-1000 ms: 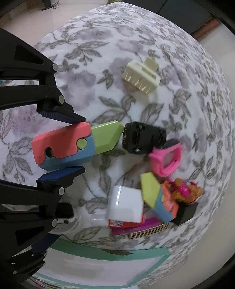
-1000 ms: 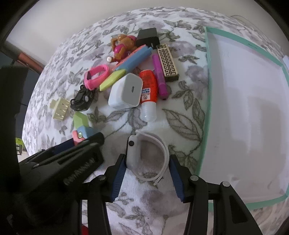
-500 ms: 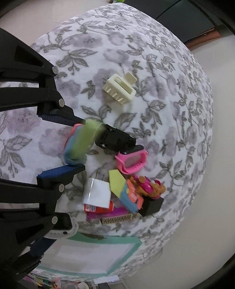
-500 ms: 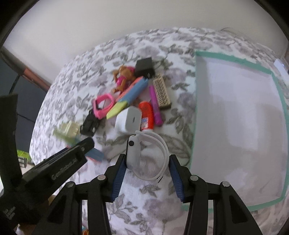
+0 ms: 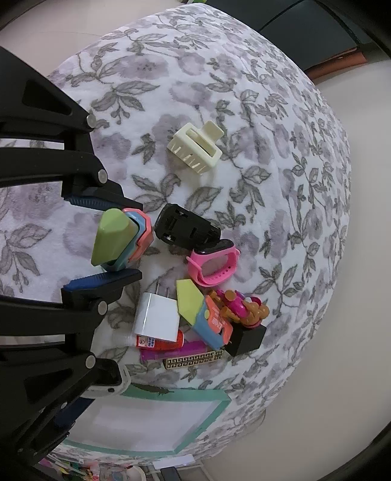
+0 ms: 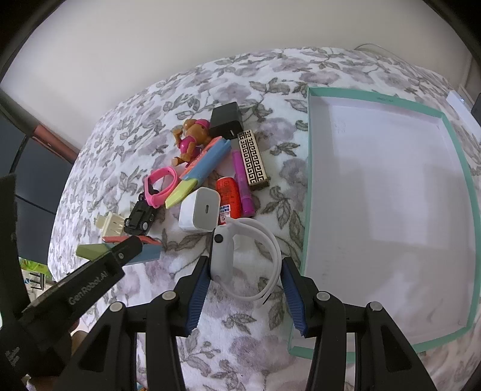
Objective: Organize rigid objects
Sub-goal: 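Carry watch and toy into the teal-rimmed tray and open both grippers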
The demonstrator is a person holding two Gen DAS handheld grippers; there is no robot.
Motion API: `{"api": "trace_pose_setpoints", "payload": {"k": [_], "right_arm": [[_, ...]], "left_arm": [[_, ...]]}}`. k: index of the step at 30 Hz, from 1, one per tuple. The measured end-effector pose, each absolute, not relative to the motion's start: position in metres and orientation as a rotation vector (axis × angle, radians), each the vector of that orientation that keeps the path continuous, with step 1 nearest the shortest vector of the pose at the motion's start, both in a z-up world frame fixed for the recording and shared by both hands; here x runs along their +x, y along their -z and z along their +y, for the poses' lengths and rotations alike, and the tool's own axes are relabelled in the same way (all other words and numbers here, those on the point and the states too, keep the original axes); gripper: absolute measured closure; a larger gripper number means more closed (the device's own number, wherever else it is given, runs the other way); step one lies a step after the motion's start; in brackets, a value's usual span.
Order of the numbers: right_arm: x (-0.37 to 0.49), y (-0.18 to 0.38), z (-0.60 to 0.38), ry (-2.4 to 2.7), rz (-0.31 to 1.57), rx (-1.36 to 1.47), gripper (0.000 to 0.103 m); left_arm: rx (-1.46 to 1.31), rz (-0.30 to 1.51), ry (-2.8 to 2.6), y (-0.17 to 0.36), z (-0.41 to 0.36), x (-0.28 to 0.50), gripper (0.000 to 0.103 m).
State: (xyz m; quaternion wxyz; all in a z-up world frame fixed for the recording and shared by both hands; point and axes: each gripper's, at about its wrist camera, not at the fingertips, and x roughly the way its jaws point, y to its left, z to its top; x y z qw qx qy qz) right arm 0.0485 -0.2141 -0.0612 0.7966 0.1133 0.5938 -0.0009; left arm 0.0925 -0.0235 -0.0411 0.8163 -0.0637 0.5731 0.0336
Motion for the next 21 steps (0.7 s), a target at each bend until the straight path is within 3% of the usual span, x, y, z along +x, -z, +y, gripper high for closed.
{"api": "trace_pose_setpoints", "payload": {"k": [4,15,21], "right_arm": [[0.048,0.058,-0.215,0.041,1.292,0.174,0.052],[0.052,-0.032,-0.252,0.169,0.980,0.171,0.053],[0.052,-0.062,-0.293,0.344,0.903,0.105,0.053]], "left_arm": [[-0.155,1.189,-0.060,0.030,-0.024,0.090,0.065],[-0.079,0.995,0.144,-0.060,-0.099,0.093,0.064],[0.000,0.986,0.216,-0.070,-0.156,0.105,0.064]]}}
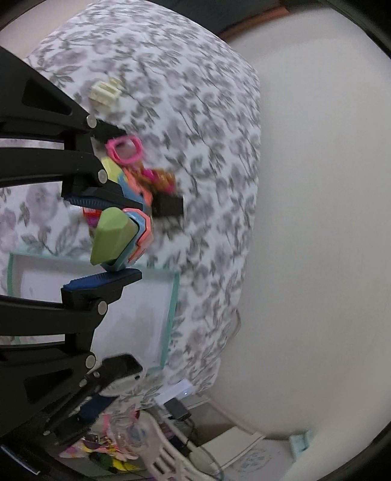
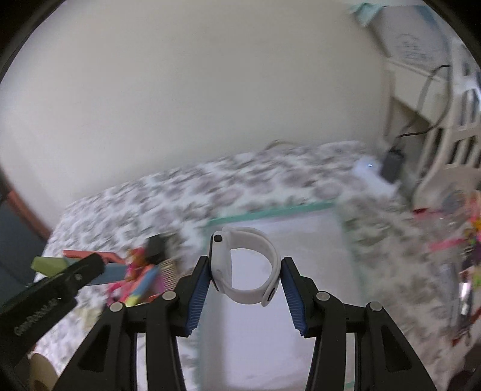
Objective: Organize rigid objects
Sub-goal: 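Carry watch and toy into the teal-rimmed tray and open both grippers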
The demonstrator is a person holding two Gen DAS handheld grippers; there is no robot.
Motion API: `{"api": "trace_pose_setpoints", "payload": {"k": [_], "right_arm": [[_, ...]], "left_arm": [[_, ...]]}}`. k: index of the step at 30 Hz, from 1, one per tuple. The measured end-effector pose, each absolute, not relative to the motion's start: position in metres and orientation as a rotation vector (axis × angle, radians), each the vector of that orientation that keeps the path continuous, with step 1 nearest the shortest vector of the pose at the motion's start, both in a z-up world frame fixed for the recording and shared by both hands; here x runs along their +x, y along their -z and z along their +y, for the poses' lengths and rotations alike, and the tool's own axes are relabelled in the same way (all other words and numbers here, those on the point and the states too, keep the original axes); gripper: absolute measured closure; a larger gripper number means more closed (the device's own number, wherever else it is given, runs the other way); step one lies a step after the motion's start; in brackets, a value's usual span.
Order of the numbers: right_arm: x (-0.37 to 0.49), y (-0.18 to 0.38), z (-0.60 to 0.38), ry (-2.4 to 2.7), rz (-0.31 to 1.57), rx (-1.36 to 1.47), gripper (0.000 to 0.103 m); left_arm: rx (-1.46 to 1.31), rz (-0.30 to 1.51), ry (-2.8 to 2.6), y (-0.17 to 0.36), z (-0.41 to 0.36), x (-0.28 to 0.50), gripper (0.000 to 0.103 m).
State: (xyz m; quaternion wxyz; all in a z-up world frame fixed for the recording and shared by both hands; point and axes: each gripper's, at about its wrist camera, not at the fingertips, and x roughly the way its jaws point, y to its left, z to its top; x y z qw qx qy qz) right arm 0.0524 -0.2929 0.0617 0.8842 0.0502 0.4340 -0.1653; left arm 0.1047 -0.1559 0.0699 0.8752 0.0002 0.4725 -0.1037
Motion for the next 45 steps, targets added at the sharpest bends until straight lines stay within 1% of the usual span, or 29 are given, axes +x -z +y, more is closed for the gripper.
{"api": "trace_pose_setpoints", "payload": {"k": [7,14,19,23,29,34,35,36,37,38,39,40,45], "right_arm": [[0.058,-0.060,-0.336,0.473,0.912,0.065,0.053],[0.066,-0.008,-0.356,0.529,1.023,0.021,0.053],[0.066,0.016,-0.358,0.547,1.060,-0.010,0.052],[0.068,0.026,-0.359,0.561,1.085,-0.019,0.052],[0.068,0.044,-0.362,0.570,1.142,-0.019,0.052],[0.067,0.044,-0.361,0.570,1.143,-0.019,0.052],[0.067,0.045,-0.361,0.570,1.145,-0.018,0.052],[0.067,0.045,-0.361,0.571,1.147,-0.018,0.051],[0.067,0.045,-0.361,0.576,1.149,-0.020,0.051],[0.068,0.044,-0.361,0.579,1.148,-0.024,0.050],[0.067,0.043,-0.360,0.583,1.145,-0.028,0.046],[0.067,0.040,-0.359,0.583,1.136,-0.025,0.041],[0.065,0.031,-0.355,0.584,1.111,-0.027,0.040]], "left_arm": [[0.090,0.996,0.249,-0.047,-0.208,0.117,0.064],[0.162,1.048,0.241,-0.001,-0.236,0.128,0.064],[0.192,1.083,0.229,0.026,-0.242,0.132,0.064],[0.212,1.097,0.224,0.037,-0.245,0.133,0.064],[0.203,1.130,0.220,0.050,-0.243,0.133,0.064],[0.184,1.146,0.208,0.054,-0.240,0.131,0.062],[0.182,1.144,0.209,0.053,-0.239,0.130,0.062],[0.177,1.144,0.213,0.052,-0.238,0.130,0.056],[0.170,1.144,0.213,0.051,-0.237,0.129,0.048],[0.163,1.143,0.213,0.049,-0.235,0.129,0.045],[0.151,1.139,0.212,0.046,-0.232,0.129,0.043],[0.144,1.138,0.210,0.044,-0.230,0.128,0.042],[0.094,1.134,0.195,0.033,-0.217,0.126,0.038]]}}
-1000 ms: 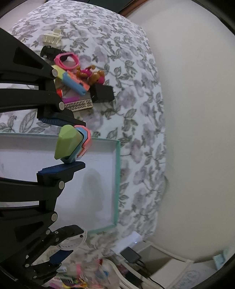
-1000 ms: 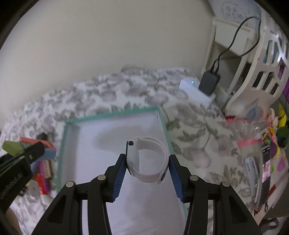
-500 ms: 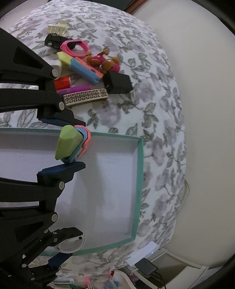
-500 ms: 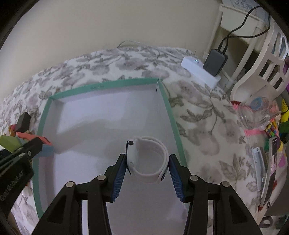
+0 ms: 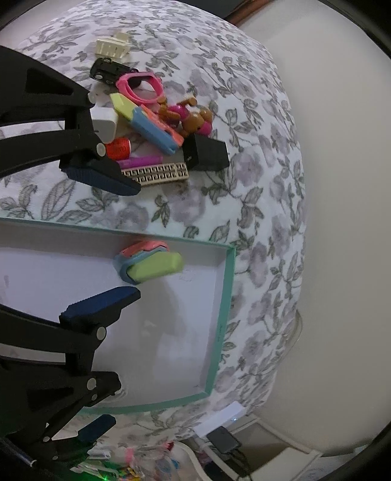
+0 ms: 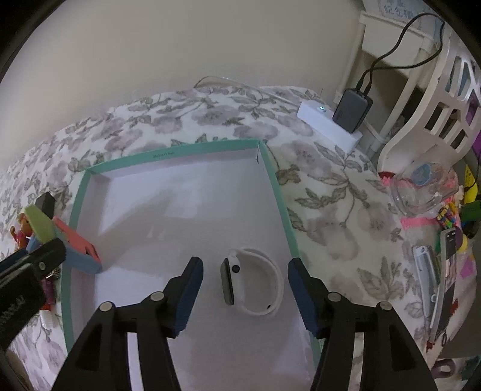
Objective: Organize rigid objects
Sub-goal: 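Carry watch and toy into the teal-rimmed tray and open both grippers, then move left gripper to cream plastic clip while right gripper moves to white charger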
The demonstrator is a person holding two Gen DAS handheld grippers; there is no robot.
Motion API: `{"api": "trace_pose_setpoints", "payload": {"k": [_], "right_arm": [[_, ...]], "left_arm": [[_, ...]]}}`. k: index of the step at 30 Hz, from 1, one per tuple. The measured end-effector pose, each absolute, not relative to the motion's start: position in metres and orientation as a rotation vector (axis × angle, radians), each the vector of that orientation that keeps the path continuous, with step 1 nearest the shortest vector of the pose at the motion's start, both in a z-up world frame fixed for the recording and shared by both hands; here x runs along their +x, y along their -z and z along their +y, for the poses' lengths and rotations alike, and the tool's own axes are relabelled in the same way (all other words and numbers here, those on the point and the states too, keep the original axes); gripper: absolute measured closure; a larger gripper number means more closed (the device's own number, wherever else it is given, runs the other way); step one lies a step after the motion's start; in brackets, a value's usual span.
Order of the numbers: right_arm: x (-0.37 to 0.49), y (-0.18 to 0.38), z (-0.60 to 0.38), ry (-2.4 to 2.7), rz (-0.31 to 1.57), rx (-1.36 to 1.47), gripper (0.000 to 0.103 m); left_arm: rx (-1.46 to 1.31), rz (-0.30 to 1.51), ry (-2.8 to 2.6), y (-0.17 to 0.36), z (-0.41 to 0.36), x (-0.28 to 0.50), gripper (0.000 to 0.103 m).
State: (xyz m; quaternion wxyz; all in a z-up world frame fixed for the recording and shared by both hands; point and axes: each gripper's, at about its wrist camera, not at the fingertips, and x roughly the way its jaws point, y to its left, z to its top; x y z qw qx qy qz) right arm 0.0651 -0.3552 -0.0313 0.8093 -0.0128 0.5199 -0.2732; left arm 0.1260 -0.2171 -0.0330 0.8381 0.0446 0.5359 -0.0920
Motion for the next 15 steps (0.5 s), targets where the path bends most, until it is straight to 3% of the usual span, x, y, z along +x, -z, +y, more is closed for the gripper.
{"api": "trace_pose_setpoints", "payload": {"k": [5,12,15], "right_arm": [[0.063,0.024,-0.349,0.576,1.096,-0.025,0.038],[0.059,0.021,-0.340,0.551,1.090,0.001,0.026],[0.057,0.021,-0.335,0.536,1.091,0.014,0.022]], "left_arm": [[0.089,1.123,0.154,0.021,-0.199,0.122,0.036],[0.073,1.114,0.113,0.011,-0.174,0.117,0.036],[0.053,1.112,0.114,0.009,-0.166,0.113,0.028]]}}
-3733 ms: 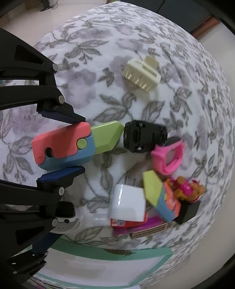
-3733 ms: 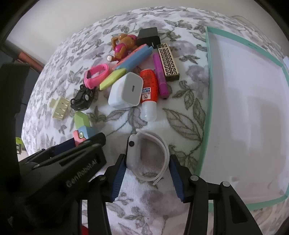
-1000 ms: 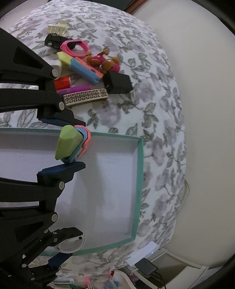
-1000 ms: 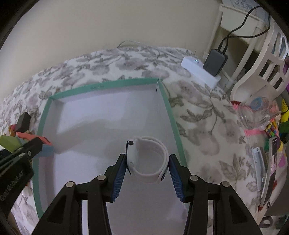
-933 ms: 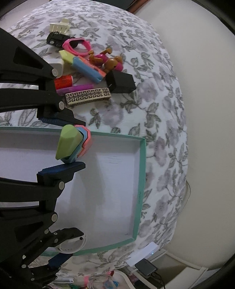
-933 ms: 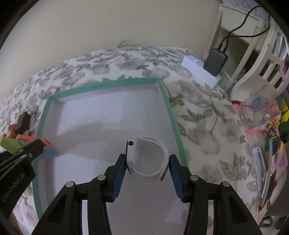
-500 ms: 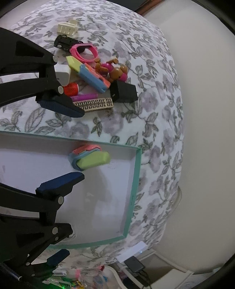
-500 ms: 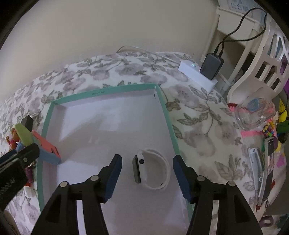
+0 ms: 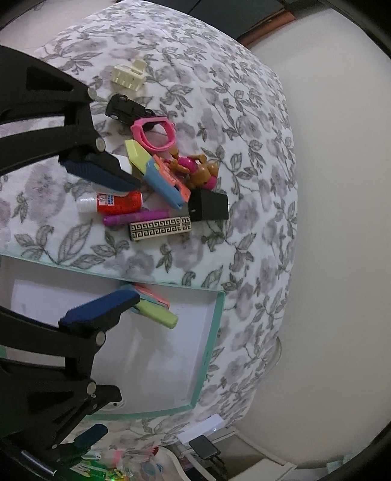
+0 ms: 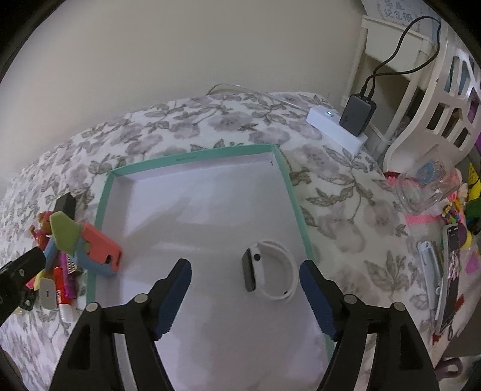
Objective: Organize rigid objects
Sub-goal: 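Move left gripper to cream plastic clip while right gripper moves to white charger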
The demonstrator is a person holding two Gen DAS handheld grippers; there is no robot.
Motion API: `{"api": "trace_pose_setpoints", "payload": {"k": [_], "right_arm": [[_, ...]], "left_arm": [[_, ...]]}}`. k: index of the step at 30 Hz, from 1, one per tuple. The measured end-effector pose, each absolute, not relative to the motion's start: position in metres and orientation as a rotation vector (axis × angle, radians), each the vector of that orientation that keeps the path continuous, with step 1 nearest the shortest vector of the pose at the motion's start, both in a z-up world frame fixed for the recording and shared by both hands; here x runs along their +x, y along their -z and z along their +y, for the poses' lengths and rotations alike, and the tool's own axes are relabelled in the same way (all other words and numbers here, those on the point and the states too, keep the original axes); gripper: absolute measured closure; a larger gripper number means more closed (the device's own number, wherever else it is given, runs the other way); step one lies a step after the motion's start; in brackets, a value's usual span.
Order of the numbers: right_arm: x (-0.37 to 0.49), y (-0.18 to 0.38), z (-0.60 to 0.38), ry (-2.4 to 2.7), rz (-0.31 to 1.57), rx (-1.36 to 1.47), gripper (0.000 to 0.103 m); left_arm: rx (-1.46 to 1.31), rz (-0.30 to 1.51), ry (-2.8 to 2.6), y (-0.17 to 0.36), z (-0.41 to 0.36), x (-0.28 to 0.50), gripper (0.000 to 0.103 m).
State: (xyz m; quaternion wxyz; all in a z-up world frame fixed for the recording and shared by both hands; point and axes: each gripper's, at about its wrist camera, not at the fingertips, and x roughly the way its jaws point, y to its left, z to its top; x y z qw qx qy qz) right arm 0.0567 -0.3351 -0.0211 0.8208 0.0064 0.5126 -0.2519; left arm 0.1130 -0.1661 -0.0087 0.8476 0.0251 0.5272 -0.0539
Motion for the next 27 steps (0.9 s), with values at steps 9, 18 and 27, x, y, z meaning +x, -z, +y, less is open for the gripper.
{"api": "trace_pose_setpoints", "payload": {"k": [9,18,27], "right_arm": [[0.053,0.022,-0.325,0.509,1.095,0.046,0.010],[0.057,0.024,-0.301,0.429,1.096,0.074,0.000],[0.066,0.018,-0.250,0.324,1.060,0.022,0.000]], "left_arm": [[-0.007,1.121,0.007,0.003,-0.115,0.117,0.023],[-0.092,1.122,-0.139,-0.001,-0.050,0.115,0.012],[-0.194,1.102,-0.165,-0.006,-0.009,0.118,0.011]]}}
